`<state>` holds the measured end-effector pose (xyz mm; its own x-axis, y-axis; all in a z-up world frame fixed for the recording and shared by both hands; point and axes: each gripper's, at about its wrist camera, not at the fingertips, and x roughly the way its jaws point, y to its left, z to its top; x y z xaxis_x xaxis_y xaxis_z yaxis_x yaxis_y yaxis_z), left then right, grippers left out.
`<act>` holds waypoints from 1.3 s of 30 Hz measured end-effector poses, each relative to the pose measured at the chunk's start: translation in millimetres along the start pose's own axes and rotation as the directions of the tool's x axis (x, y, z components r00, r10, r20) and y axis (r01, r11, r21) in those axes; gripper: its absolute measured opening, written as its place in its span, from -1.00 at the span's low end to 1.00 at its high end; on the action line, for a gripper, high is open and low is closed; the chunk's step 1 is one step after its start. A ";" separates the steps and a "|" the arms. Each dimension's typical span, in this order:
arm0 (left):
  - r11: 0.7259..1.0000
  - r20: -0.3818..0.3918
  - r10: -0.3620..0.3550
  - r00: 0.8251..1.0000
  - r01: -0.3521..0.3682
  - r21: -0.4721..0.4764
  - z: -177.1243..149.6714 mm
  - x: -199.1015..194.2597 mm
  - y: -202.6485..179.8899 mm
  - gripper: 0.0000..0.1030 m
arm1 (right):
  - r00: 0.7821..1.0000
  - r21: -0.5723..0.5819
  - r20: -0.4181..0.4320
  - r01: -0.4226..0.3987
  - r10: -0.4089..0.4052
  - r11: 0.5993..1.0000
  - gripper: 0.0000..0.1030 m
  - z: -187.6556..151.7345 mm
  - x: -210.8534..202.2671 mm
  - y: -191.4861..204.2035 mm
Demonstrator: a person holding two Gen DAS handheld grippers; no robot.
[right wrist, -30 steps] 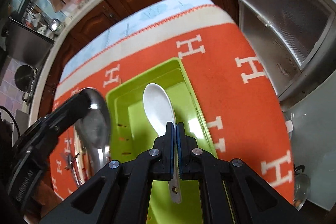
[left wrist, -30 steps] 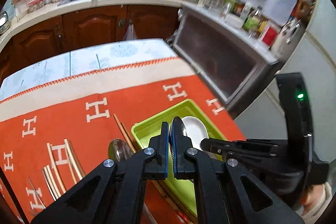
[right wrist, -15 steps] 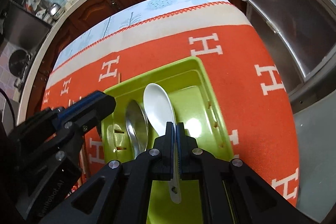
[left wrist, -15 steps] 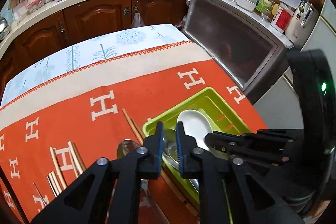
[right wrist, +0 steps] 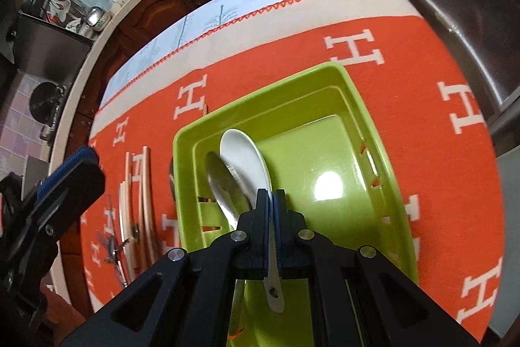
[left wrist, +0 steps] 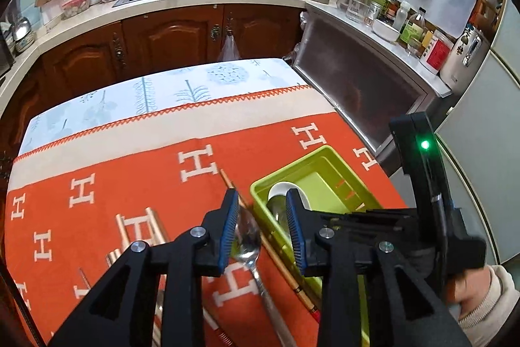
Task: Organize utensils
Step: 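Open both tools over the tray and lift them away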
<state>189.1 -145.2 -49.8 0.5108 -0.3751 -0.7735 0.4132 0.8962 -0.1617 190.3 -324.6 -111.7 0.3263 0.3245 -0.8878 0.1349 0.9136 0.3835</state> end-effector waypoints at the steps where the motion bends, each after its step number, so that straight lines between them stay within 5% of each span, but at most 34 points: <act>1: 1.000 0.002 0.004 1.000 -0.004 -0.003 -2.0 -2.8 2.6 -0.45 | 1.000 0.001 0.001 -0.001 0.001 1.000 -0.90 -0.1 0.0 0.0; 10: 0.999 0.014 0.010 1.000 -0.009 -0.045 -16.7 -25.0 20.2 -0.44 | 0.999 0.038 0.043 0.000 -0.002 0.999 -0.44 -2.9 -24.7 -3.4; 19: 0.996 0.024 0.023 0.999 -0.021 -0.083 -37.1 -59.5 37.9 -0.38 | 0.995 0.005 0.100 -0.026 0.025 1.000 -0.44 -22.8 -74.3 17.7; 26: 0.993 0.041 0.071 0.997 -0.066 -0.095 -61.1 -104.9 51.7 -0.02 | 0.992 -0.081 0.117 -0.035 0.044 0.996 -0.44 -63.5 -106.3 61.5; 30: 0.988 0.059 0.119 0.991 -0.113 -0.103 -77.4 -133.8 59.4 0.47 | 0.993 -0.130 0.103 -0.048 0.062 0.990 -0.44 -91.9 -113.9 89.7; 39: 0.970 0.089 0.212 0.973 -0.199 -0.138 -114.5 -173.3 79.1 0.70 | 0.994 -0.209 0.063 -0.079 0.094 0.975 -0.44 -134.6 -100.7 141.1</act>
<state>46.9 17.7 1.3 0.6517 -0.1959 -0.7327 0.1953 0.9768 -0.0875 50.6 -195.4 -2.4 0.3956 0.3931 -0.8300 -0.0904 0.9160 0.3908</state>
